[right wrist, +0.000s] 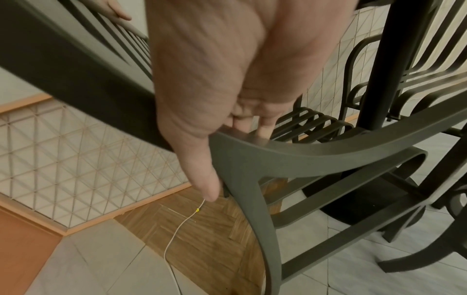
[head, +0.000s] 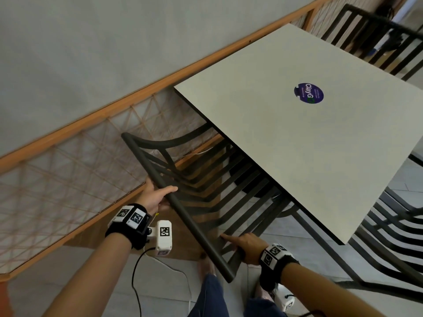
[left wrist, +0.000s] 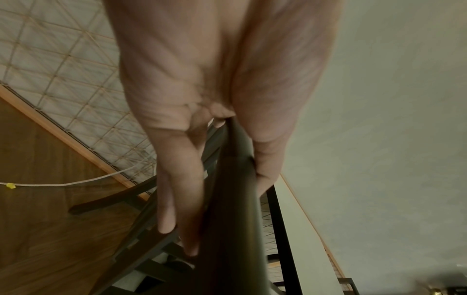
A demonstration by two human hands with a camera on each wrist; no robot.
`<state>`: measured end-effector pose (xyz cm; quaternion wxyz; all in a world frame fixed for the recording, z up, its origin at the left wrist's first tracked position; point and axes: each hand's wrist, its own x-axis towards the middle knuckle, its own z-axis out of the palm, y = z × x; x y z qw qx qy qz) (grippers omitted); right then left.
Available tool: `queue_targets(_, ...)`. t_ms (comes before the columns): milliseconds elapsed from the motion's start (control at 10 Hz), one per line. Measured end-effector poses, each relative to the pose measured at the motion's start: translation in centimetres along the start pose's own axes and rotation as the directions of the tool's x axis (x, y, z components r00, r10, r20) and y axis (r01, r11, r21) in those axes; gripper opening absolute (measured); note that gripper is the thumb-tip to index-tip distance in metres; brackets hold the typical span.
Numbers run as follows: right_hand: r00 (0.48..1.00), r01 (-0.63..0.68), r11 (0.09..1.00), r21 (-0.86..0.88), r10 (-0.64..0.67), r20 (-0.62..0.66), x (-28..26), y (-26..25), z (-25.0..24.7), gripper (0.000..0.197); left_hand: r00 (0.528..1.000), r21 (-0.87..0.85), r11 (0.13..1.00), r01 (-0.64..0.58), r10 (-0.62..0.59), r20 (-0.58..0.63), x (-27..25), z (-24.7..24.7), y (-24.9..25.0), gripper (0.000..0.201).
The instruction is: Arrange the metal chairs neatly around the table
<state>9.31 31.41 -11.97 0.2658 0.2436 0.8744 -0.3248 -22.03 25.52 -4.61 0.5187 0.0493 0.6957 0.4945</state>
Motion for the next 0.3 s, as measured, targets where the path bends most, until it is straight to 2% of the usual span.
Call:
queue_targets(100,1.0,0.024,1.0,-0.014,-0.024,-0.003,-0.5,0.3,-0.9,0.092,1.0,0.07,0.997,-0.014,0.015,-0.014,-1.5,-0.1,-0.7,0.077)
queue_targets(200,0.998,0.06,0.997,-0.038,-0.061,-0.013,-1.8,0.1,-2.5,0.094,0.999,0.127,0.992,-0.021,0.024,-0.024,-3.5,-0.4,-1.3,0.06)
queue_targets(300,0.993,0.12,0.992,-0.028,-0.12,-0.007,-2.9,1.0,-6.0,0.087,0.996,0.118,0.993,0.028,-0.017,-0.088,-5.7,-0.3,-3.4,0.032)
